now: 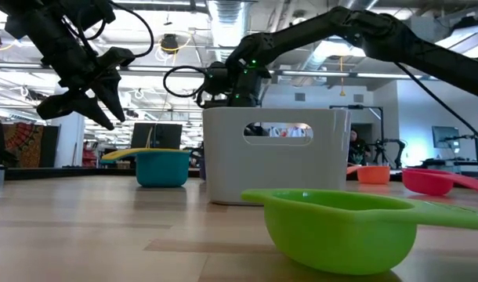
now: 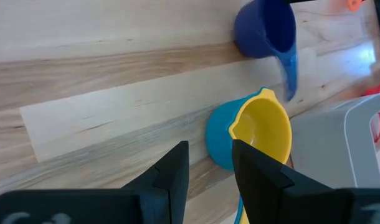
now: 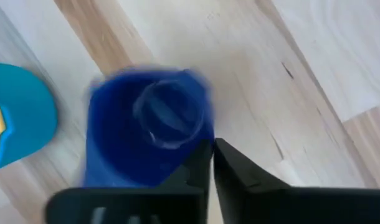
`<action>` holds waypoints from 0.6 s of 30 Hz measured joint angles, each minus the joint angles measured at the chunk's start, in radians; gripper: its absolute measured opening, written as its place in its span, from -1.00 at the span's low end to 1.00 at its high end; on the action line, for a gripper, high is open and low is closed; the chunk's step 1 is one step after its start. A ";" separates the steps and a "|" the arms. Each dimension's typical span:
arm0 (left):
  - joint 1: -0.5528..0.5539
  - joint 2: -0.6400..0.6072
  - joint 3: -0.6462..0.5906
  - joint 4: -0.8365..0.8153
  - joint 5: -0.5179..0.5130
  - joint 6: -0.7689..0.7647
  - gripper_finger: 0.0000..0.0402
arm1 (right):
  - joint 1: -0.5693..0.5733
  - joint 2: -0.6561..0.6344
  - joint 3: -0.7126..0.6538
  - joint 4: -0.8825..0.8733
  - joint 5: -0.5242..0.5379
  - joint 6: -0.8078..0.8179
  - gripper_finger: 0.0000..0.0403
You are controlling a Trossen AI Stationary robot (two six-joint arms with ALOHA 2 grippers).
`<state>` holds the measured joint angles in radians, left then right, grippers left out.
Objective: Nest measuring cups in basket
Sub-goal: Stack the dark blue measuring cup on top of the yellow measuring cup
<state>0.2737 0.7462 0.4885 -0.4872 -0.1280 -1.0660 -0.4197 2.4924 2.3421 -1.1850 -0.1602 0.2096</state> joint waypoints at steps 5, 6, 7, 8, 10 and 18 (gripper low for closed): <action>0.000 0.000 0.000 0.000 -0.001 -0.005 -0.45 | -0.004 0.000 0.000 -0.021 0.001 0.009 -0.94; 0.000 0.000 0.000 0.000 -0.001 -0.011 -0.45 | -0.004 0.000 0.000 -0.040 0.001 0.013 -0.93; 0.000 0.000 0.000 0.000 0.000 -0.014 -0.45 | -0.007 0.000 0.000 -0.061 0.001 0.021 -0.93; 0.000 0.000 0.000 0.000 0.000 -0.016 -0.45 | -0.007 0.000 0.000 -0.080 0.007 0.026 -0.94; 0.000 0.000 0.000 0.000 0.000 -0.017 -0.45 | -0.007 0.000 0.000 -0.111 0.042 0.030 -0.97; 0.000 0.000 0.000 0.000 0.000 -0.023 -0.45 | -0.024 -0.038 0.000 -0.242 0.148 0.036 -0.91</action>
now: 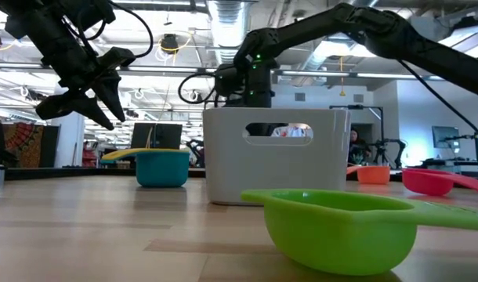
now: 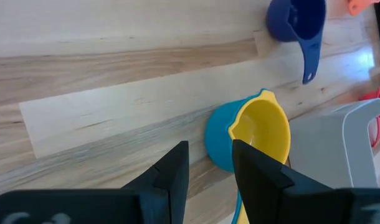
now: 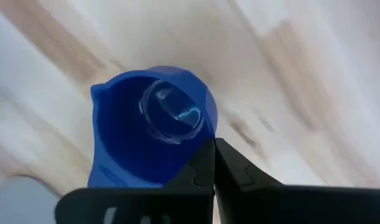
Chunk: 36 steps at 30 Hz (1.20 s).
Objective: Nest measuring cups in basket
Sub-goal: Stack the dark blue measuring cup on top of the yellow measuring cup
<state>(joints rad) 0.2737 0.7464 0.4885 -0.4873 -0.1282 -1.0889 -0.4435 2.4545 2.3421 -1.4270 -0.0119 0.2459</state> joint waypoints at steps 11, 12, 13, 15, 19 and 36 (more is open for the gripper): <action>0.000 0.000 0.000 -0.002 -0.015 0.006 -0.45 | -0.032 -0.016 0.000 -0.010 0.004 -0.078 -0.62; 0.000 0.000 0.000 -0.001 -0.015 0.006 -0.45 | -0.036 -0.015 0.000 -0.007 0.003 -0.086 -0.55; 0.000 0.000 0.000 -0.001 -0.015 0.007 -0.45 | -0.040 -0.014 0.000 -0.007 -0.001 -0.094 -0.49; 0.000 0.000 0.000 -0.002 -0.015 0.007 -0.45 | -0.049 -0.014 0.000 -0.013 -0.002 -0.111 -0.35; 0.000 0.000 0.000 -0.001 -0.016 0.006 -0.45 | -0.065 -0.014 -0.007 -0.031 -0.007 -0.195 -0.14; 0.000 0.000 0.000 0.000 -0.036 -0.036 -0.45 | -0.089 -0.011 -0.146 0.128 -0.185 -0.373 -0.44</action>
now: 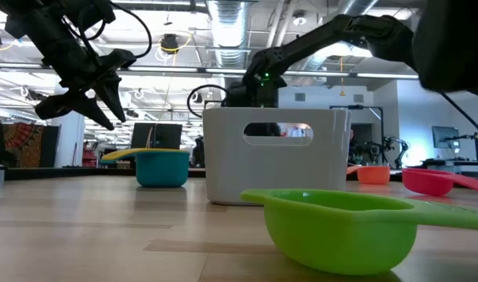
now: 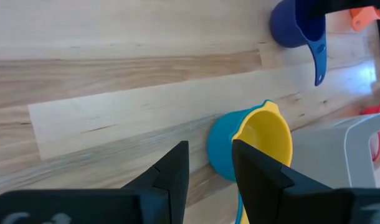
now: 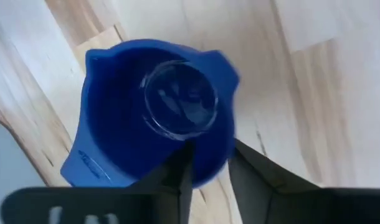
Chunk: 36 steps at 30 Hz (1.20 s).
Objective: Nest measuring cups in basket
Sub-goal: Stack the dark blue measuring cup on top of the yellow measuring cup
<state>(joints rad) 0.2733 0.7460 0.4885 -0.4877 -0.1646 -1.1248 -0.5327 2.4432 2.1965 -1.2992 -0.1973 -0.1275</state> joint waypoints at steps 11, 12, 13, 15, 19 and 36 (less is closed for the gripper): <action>0.000 0.000 0.000 0.000 0.000 -0.023 -0.45 | -0.005 -0.033 -0.012 0.034 0.015 0.214 -0.91; 0.000 0.000 0.000 0.000 0.000 -0.024 -0.45 | -0.003 -0.047 -0.012 0.051 0.016 0.249 -0.89; 0.000 0.000 0.000 0.000 -0.001 -0.024 -0.45 | -0.002 -0.064 -0.012 0.065 0.016 0.283 -0.88; 0.000 0.000 0.000 0.001 -0.007 -0.021 -0.45 | 0.001 -0.097 -0.012 0.092 0.017 0.356 -0.91; 0.000 0.000 0.000 0.023 -0.008 0.005 -0.45 | 0.039 -0.158 -0.011 0.174 0.017 0.548 -0.96; 0.000 -0.166 0.000 0.095 -0.080 0.268 -0.45 | 0.401 -0.203 -0.010 0.391 0.292 1.315 -0.89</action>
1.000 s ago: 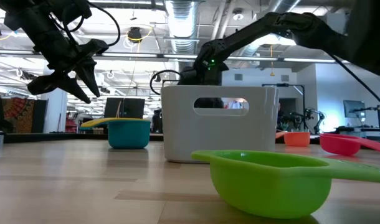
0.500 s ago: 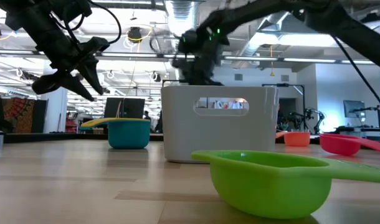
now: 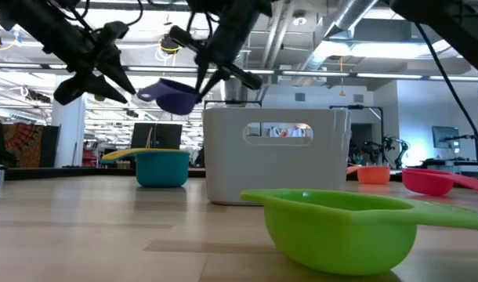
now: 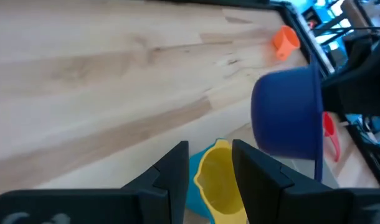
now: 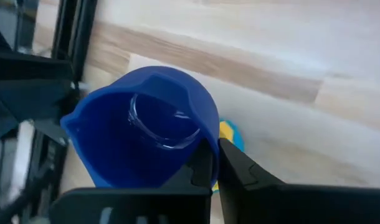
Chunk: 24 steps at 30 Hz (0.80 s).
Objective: Nest measuring cups in basket
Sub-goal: Stack the dark blue measuring cup on top of the yellow measuring cup
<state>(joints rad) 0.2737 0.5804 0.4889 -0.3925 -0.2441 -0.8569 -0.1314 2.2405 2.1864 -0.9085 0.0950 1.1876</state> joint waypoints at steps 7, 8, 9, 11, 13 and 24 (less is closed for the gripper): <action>0.000 -0.027 0.000 -0.009 -0.018 0.117 -0.45 | 0.073 0.062 0.000 0.000 0.034 0.213 -0.86; 0.000 -0.027 0.000 -0.012 -0.014 0.130 -0.45 | 0.078 0.072 -0.001 -0.006 0.034 0.228 -0.85; 0.000 -0.027 0.000 -0.014 -0.011 0.144 -0.45 | 0.082 0.081 -0.001 -0.007 0.034 0.236 -0.85; 0.000 -0.022 0.000 -0.018 0.001 0.169 -0.45 | 0.086 0.097 -0.001 -0.014 0.028 0.241 -0.86; 0.000 -0.018 0.000 -0.022 0.009 0.197 -0.45 | 0.086 0.116 -0.001 -0.029 0.011 0.254 -0.88; 0.000 -0.018 0.000 -0.022 0.057 0.225 -0.45 | 0.077 0.125 0.000 -0.020 -0.052 0.336 -0.68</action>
<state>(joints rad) 0.2737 0.5629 0.4892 -0.4145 -0.1870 -0.6315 -0.0545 2.3653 2.1864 -0.9289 0.0430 1.5236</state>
